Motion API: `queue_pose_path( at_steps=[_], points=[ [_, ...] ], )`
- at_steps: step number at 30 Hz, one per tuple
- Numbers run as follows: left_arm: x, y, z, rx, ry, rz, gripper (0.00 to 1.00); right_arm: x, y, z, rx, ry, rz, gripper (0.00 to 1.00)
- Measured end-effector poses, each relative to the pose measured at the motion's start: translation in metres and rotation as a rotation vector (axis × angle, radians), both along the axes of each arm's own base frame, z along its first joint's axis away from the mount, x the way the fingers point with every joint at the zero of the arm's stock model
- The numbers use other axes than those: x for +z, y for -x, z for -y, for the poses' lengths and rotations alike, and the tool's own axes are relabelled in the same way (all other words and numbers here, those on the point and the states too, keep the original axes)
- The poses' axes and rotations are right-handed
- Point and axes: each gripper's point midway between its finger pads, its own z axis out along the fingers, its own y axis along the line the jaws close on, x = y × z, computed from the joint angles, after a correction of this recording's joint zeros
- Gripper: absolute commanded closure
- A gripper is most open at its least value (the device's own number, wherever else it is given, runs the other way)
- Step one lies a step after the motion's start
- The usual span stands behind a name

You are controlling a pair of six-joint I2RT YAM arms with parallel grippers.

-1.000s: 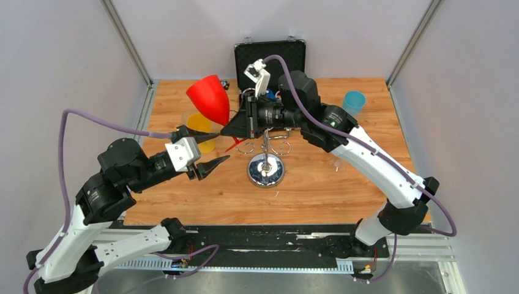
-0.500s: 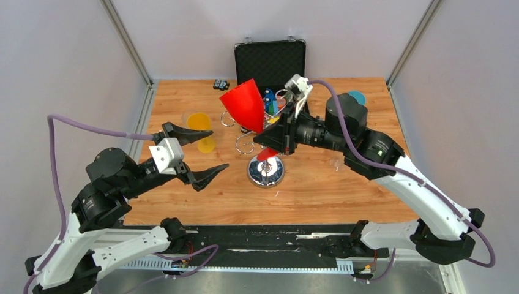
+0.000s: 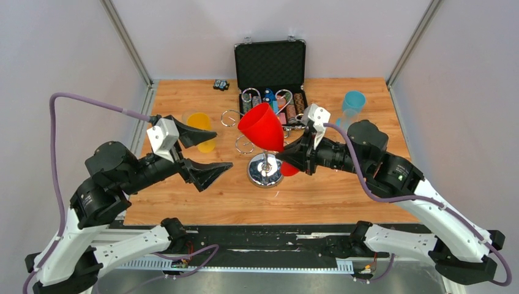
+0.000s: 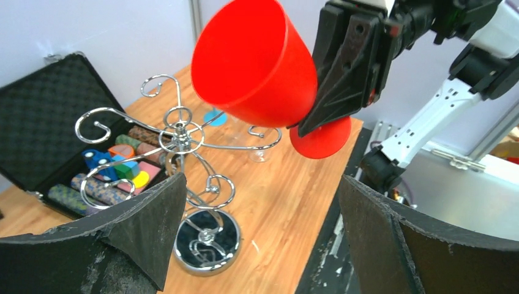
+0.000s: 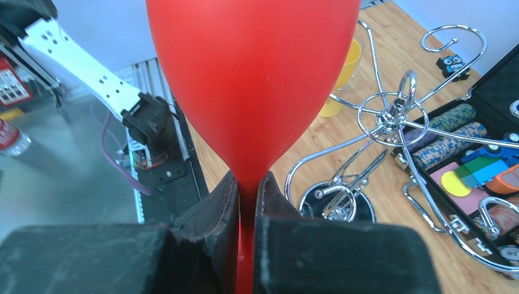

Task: Take the wine glass off the wine glass rack
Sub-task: Place the wine glass at the center of the board.

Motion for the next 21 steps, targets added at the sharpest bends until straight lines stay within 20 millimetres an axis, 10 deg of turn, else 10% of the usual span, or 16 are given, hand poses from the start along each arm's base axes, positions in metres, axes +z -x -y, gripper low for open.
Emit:
queue_pose_path(
  at_steps=[14, 21],
  points=[
    [0.021, 0.013, -0.004, 0.007, 0.112, -0.251, 0.0, -0.036, 0.035, -0.008, 0.179, 0.161, 0.312, 1.0],
    [0.001, 0.009, -0.003, 0.058, 0.073, -0.397, 0.0, -0.049, 0.039, -0.021, 0.186, 0.245, 0.432, 1.0]
  ],
)
